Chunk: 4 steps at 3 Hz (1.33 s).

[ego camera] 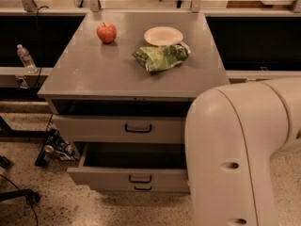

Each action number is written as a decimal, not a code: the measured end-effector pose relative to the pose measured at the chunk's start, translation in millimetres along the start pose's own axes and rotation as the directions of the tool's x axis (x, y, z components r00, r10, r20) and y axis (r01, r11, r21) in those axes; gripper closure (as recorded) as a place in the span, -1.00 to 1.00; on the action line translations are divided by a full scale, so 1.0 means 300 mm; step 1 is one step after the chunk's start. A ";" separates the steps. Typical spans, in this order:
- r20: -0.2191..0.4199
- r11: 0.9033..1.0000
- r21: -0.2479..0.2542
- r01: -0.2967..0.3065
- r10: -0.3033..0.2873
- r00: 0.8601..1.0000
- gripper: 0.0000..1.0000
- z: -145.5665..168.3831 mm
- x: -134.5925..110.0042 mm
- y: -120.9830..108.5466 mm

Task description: Open middle drawer

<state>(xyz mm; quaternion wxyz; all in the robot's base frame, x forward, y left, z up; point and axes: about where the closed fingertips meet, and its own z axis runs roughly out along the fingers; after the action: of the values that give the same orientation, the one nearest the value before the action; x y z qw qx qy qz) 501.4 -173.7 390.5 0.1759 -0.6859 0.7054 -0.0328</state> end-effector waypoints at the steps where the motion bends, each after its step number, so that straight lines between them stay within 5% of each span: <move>1: 0.000 1.000 0.000 0.000 0.000 1.000 1.00 0.000 0.000 0.000; 3: 0.000 1.000 0.000 0.000 0.000 1.000 1.00 0.000 0.000 0.000; 4: 0.000 1.000 0.000 0.000 0.000 1.000 0.71 0.000 0.000 0.000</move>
Offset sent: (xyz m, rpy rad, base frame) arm -0.1885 0.0311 -0.0004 0.0415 0.0256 -0.1456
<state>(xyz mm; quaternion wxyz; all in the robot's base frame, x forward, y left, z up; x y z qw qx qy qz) 501.3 -173.7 390.5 0.1759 -0.6859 0.7054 -0.0327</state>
